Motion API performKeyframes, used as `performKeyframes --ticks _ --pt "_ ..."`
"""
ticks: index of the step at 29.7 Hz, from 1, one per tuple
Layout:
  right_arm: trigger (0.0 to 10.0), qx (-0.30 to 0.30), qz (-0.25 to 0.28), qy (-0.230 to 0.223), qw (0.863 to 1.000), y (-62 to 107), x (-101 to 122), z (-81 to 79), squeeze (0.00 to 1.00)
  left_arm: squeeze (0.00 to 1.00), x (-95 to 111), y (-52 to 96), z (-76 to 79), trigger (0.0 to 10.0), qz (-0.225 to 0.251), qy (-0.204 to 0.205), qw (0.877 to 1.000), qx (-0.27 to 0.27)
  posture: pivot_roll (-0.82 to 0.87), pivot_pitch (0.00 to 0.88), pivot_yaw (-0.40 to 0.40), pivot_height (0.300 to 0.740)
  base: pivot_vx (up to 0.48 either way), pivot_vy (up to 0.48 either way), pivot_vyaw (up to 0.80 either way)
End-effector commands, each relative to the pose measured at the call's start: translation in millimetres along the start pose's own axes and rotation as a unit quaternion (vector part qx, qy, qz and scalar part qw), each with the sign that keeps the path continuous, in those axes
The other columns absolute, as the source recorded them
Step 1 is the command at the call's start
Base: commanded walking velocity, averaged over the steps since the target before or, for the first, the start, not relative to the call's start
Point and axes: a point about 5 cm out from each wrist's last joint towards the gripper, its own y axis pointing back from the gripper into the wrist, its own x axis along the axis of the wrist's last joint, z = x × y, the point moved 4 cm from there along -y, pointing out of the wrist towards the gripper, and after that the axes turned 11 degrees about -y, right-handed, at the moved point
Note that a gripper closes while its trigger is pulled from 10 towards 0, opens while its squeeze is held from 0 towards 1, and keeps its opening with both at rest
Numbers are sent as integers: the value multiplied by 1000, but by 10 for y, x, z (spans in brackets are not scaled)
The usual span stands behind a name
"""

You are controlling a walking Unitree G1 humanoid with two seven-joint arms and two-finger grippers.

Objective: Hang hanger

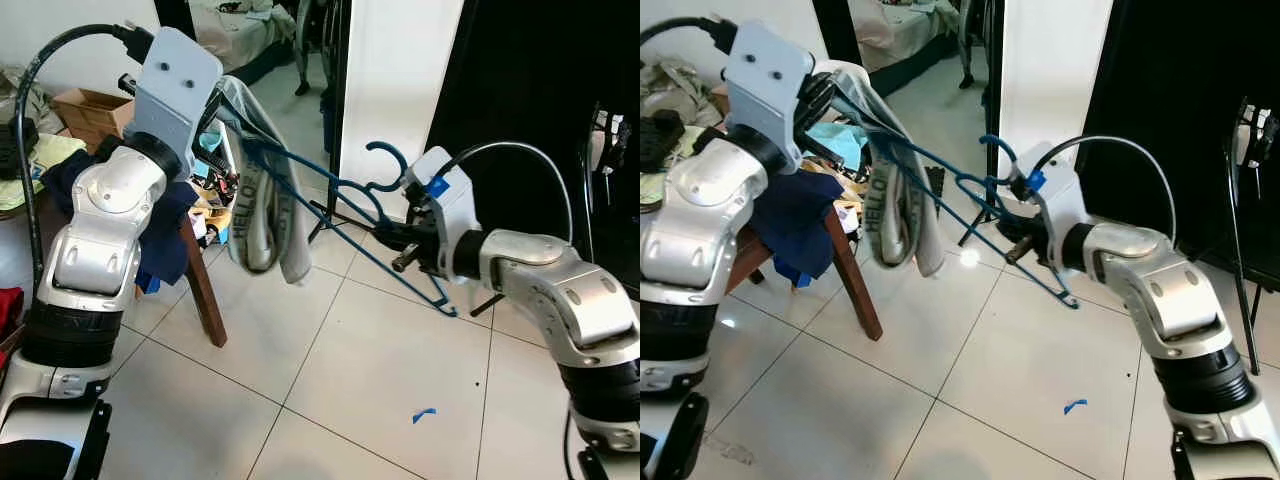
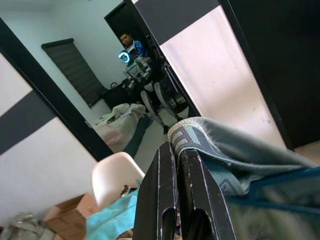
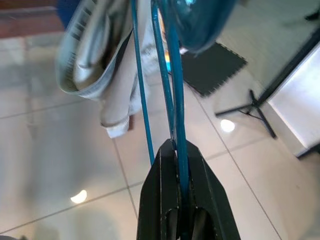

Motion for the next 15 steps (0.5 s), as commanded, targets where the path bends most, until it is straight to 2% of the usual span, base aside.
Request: performKeyframes --ticks 1,5,7,10,12,15 --pt "10000 -16 -4 0 1000 9 -12 51 0 0 39 7 -42 10000 9 -18 1000 0 -8 86 71 740 0 0 0" --pt "10000 -4 17 -3 1000 13 50 1 0 0 53 5 -9 10000 12 -25 1000 -8 -4 88 78 740 0 0 0" --pt "10000 32 33 -2 999 45 105 -108 0 0 44 4 2 10000 11 -31 999 -10 -3 90 80 740 0 0 0" --pt "10000 61 34 10 998 101 111 -171 0 0 23 2 -13 10000 9 -33 999 -7 -4 93 84 740 0 0 0" --pt "10000 105 27 60 992 254 59 -223 0 0 8 -4 -20 10000 7 -34 999 -5 -2 93 83 740 0 0 0" --pt "10000 121 19 74 990 325 28 -230 0 0 15 -10 -16 10000 9 -34 999 -6 -2 95 85 740 0 0 0"
